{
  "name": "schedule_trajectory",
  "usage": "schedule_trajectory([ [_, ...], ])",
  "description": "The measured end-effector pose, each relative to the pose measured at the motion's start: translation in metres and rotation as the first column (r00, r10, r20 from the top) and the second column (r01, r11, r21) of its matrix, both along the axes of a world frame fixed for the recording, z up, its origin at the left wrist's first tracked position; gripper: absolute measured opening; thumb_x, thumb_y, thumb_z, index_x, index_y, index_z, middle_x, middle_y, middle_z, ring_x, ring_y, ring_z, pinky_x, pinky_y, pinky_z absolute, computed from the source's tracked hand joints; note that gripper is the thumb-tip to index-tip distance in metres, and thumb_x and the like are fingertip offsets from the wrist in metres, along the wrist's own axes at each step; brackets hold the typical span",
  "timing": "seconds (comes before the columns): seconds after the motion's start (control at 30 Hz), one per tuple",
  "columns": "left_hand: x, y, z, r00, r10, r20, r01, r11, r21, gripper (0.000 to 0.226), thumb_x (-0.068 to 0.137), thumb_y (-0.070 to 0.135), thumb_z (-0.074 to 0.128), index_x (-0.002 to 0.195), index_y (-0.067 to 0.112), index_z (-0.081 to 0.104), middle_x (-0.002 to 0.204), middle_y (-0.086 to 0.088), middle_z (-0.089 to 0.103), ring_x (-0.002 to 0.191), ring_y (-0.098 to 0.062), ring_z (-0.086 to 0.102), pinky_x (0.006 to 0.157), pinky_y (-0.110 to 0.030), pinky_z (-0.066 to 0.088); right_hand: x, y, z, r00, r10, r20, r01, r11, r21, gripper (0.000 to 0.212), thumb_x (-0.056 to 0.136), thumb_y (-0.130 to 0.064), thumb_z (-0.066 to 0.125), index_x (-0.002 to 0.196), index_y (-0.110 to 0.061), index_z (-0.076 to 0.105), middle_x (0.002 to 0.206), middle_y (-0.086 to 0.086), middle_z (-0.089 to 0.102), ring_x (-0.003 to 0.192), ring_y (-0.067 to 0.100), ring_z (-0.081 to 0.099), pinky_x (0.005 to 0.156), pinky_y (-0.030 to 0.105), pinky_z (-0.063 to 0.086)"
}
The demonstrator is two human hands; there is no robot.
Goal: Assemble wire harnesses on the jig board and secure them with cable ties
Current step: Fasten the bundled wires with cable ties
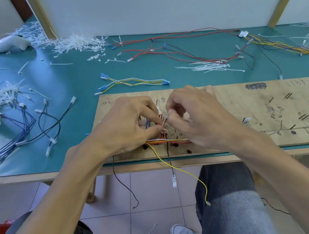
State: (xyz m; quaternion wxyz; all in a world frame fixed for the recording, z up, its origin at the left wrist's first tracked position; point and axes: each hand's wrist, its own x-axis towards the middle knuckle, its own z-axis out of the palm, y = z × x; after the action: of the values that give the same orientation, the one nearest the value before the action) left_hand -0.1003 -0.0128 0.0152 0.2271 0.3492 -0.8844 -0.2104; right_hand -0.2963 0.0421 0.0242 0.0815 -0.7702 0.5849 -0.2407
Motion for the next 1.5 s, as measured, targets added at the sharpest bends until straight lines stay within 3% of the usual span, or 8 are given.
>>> schedule_trajectory([
  [0.17,0.001,-0.01,-0.001,0.99,-0.138,-0.005,0.137,0.984,0.117,0.011,0.086,0.021,0.085,0.097,0.022,0.084,0.101,0.01,0.07,0.09,-0.006,0.061,0.08,-0.015,0.041,-0.006,-0.008,0.018,0.996,0.086,0.001,-0.086,0.991,0.098,0.016,0.099,-0.023,0.057,0.083,-0.026,0.059,0.071,-0.014,0.058,0.075,0.012,0.052,0.091,0.049,0.043],
  [0.5,-0.004,-0.022,0.0,0.977,-0.205,-0.061,0.213,0.958,0.193,0.01,0.085,0.018,0.085,0.09,0.027,0.083,0.097,0.007,0.068,0.097,-0.016,0.061,0.09,-0.04,0.047,-0.013,-0.011,0.017,0.981,0.161,0.11,-0.175,0.975,0.136,0.013,0.097,-0.014,0.063,0.085,-0.017,0.067,0.072,-0.002,0.065,0.071,0.019,0.056,0.067,0.031,0.046],
  [0.77,-0.003,-0.022,-0.002,0.988,-0.134,0.071,0.133,0.991,0.016,0.009,0.085,0.029,0.085,0.092,0.035,0.082,0.094,0.01,0.06,0.094,-0.012,0.05,0.086,-0.039,0.044,-0.012,-0.009,0.02,0.968,0.153,0.197,-0.182,0.973,0.139,0.017,0.097,-0.013,0.061,0.081,-0.018,0.065,0.067,0.0,0.061,0.059,0.012,0.047,0.056,0.024,0.037],
  [0.87,-0.005,-0.019,-0.005,0.991,-0.121,0.054,0.121,0.993,0.004,0.008,0.085,0.029,0.085,0.091,0.033,0.083,0.09,0.012,0.058,0.092,-0.013,0.049,0.084,-0.04,0.044,-0.017,-0.007,0.023,0.974,0.118,0.192,-0.153,0.972,0.177,0.021,0.1,-0.026,0.062,0.079,-0.024,0.067,0.066,-0.005,0.061,0.061,0.009,0.049,0.055,0.019,0.035],
  [1.0,-0.005,-0.018,-0.005,0.993,-0.12,0.019,0.12,0.993,0.024,0.013,0.085,0.031,0.085,0.088,0.041,0.077,0.088,0.013,0.056,0.091,-0.015,0.049,0.082,-0.038,0.043,-0.017,-0.003,0.019,1.0,0.012,0.022,-0.016,0.976,0.215,0.061,0.094,-0.077,0.043,0.072,-0.025,0.065,0.061,-0.006,0.059,0.061,0.01,0.053,0.06,0.03,0.043],
  [1.17,-0.005,-0.019,-0.006,0.99,-0.14,0.018,0.139,0.99,0.032,0.017,0.086,0.025,0.085,0.093,0.039,0.081,0.09,0.009,0.061,0.093,-0.019,0.051,0.084,-0.04,0.044,-0.006,-0.008,0.013,0.993,0.115,-0.039,-0.102,0.964,0.247,0.047,0.109,-0.04,0.051,0.069,-0.018,0.064,0.057,0.002,0.056,0.057,0.018,0.047,0.06,0.045,0.046],
  [1.3,-0.007,-0.024,-0.003,0.985,-0.152,0.084,0.151,0.988,0.02,0.011,0.086,0.025,0.084,0.084,0.034,0.08,0.085,0.011,0.056,0.09,-0.014,0.047,0.08,-0.043,0.044,-0.002,-0.011,0.011,0.979,0.16,0.129,-0.18,0.97,0.161,0.041,0.105,-0.018,0.059,0.066,-0.014,0.067,0.053,-0.009,0.056,0.053,0.012,0.048,0.053,0.019,0.032],
  [1.5,-0.012,-0.024,-0.004,0.974,-0.153,0.166,0.167,0.983,-0.073,0.012,0.083,0.015,0.078,0.08,0.025,0.072,0.08,0.008,0.06,0.087,-0.016,0.045,0.075,-0.047,0.045,-0.003,-0.013,0.008,0.965,0.135,0.223,-0.167,0.977,0.132,0.041,0.104,-0.018,0.063,0.064,-0.013,0.072,0.052,-0.006,0.054,0.051,0.011,0.043,0.051,0.016,0.029],
])
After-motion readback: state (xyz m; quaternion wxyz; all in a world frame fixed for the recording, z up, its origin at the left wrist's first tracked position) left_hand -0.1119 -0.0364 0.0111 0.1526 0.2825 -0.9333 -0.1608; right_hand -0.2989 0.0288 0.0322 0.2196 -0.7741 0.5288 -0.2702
